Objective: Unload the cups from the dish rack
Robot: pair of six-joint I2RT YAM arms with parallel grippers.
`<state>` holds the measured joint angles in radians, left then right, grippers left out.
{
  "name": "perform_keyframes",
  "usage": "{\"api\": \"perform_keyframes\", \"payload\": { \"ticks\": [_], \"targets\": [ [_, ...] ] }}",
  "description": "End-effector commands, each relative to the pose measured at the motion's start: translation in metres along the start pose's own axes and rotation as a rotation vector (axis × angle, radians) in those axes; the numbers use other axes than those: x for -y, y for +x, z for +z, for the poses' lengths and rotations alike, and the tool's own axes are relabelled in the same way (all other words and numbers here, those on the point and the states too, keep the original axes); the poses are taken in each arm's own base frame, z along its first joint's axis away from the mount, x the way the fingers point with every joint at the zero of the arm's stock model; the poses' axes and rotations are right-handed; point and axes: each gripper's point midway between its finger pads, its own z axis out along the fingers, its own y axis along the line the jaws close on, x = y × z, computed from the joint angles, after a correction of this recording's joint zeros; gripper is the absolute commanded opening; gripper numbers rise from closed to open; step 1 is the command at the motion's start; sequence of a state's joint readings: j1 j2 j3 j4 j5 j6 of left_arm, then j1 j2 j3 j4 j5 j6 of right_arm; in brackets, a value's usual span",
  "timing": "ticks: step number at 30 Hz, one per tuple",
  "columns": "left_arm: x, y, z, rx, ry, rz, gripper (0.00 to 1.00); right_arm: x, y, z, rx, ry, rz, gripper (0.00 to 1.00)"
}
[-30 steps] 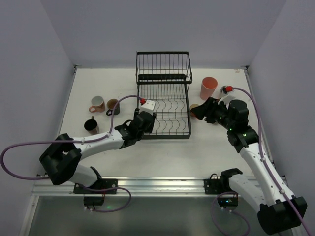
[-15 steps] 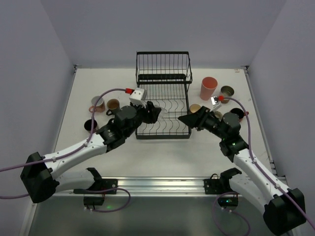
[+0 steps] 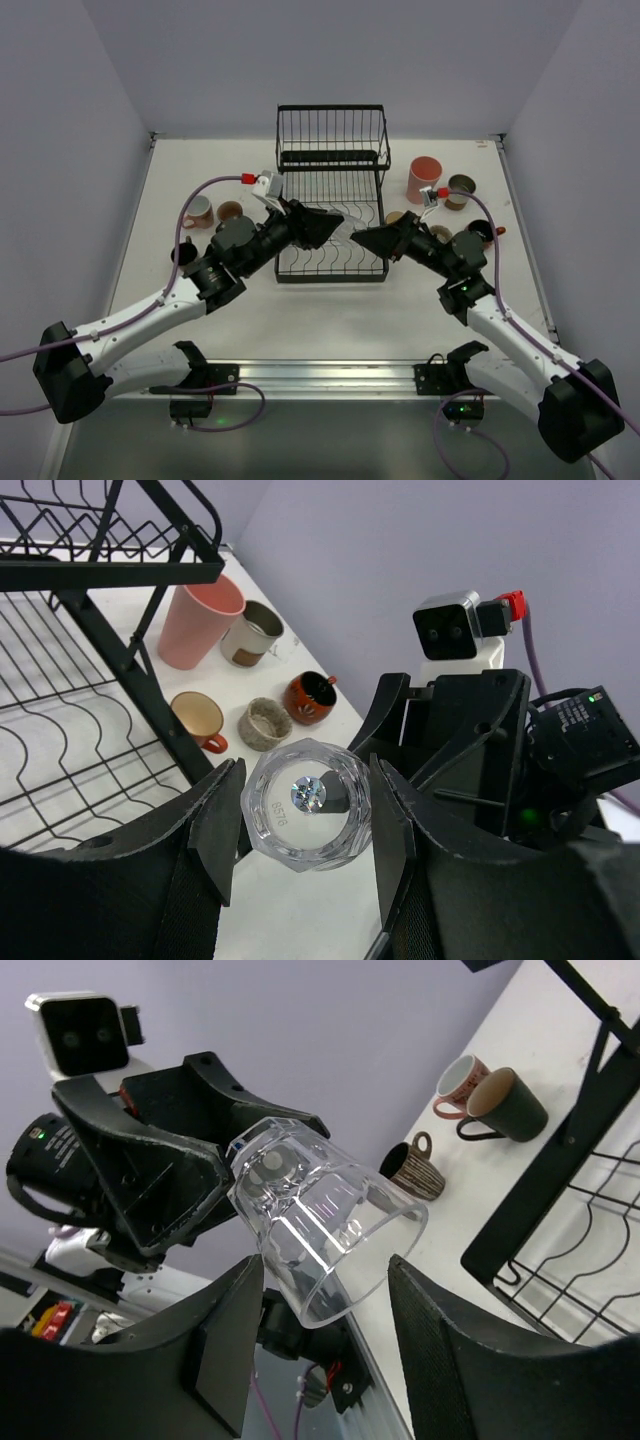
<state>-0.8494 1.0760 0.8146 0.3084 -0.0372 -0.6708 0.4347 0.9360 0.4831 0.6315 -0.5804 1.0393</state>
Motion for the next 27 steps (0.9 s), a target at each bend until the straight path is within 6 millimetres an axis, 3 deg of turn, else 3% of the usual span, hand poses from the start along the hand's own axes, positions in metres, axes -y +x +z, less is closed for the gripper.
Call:
{"api": "perform_keyframes", "payload": {
  "ticks": [1, 3, 4, 8, 11, 12, 14, 16, 17, 18, 20, 21, 22, 23, 24, 26, 27],
  "targets": [
    [0.034, -0.025, -0.005, 0.071, 0.142, -0.072, 0.17, -0.030, -0.001, 0.000, -0.002, -0.130, -0.028, 0.51],
    [0.034, -0.021, -0.003, 0.060, 0.146, -0.078, 0.18, -0.038, 0.002, -0.003, -0.012, -0.174, -0.028, 0.44],
    [0.033, -0.018, -0.002, 0.050, 0.146, -0.081, 0.19, -0.047, 0.000, -0.004, -0.001, -0.219, -0.044, 0.31],
    [0.029, -0.011, 0.000, 0.039, 0.142, -0.094, 0.29, -0.062, -0.001, -0.011, 0.017, -0.299, -0.018, 0.09],
    [0.025, -0.003, -0.001, 0.014, 0.135, -0.076, 0.54, -0.066, -0.003, -0.013, 0.029, -0.303, -0.036, 0.00],
    [0.024, -0.002, -0.001, 0.004, 0.131, -0.064, 0.68, -0.049, 0.001, -0.009, 0.003, -0.215, 0.003, 0.00],
    [0.020, -0.004, -0.004, 0.004, 0.109, -0.019, 0.82, -0.037, 0.000, -0.009, -0.005, -0.114, -0.090, 0.00],
    [0.012, -0.007, -0.010, -0.003, 0.057, 0.046, 0.95, -0.005, 0.001, -0.013, -0.028, 0.102, -0.081, 0.00],
    [0.004, -0.001, -0.015, -0.036, 0.022, 0.070, 0.97, -0.007, -0.006, -0.019, -0.011, 0.135, -0.163, 0.00],
    [-0.006, -0.007, -0.017, -0.012, -0.036, 0.088, 1.00, 0.013, 0.005, -0.029, -0.056, 0.240, -0.141, 0.00],
    [-0.014, -0.013, -0.029, -0.010, -0.084, 0.150, 1.00, 0.033, -0.006, -0.044, -0.031, 0.403, -0.225, 0.00],
    [-0.017, -0.019, -0.035, 0.005, -0.105, 0.168, 1.00, 0.054, 0.005, -0.060, -0.085, 0.527, -0.205, 0.00],
    [-0.020, -0.020, -0.039, -0.005, -0.122, 0.211, 1.00, 0.069, -0.003, -0.071, -0.071, 0.637, -0.251, 0.00],
    [-0.029, -0.011, -0.045, -0.051, -0.157, 0.236, 1.00, 0.073, -0.010, -0.078, -0.069, 0.703, -0.268, 0.00],
    [-0.037, -0.007, -0.051, -0.080, -0.190, 0.258, 1.00, 0.094, 0.000, -0.093, -0.131, 0.824, -0.254, 0.00],
    [-0.052, 0.007, -0.064, -0.171, -0.241, 0.317, 1.00, 0.117, -0.011, -0.115, -0.129, 1.004, -0.301, 0.00],
    [-0.055, 0.009, -0.070, -0.186, -0.255, 0.334, 1.00, 0.132, -0.006, -0.126, -0.172, 1.092, -0.298, 0.00]
  ]
}}
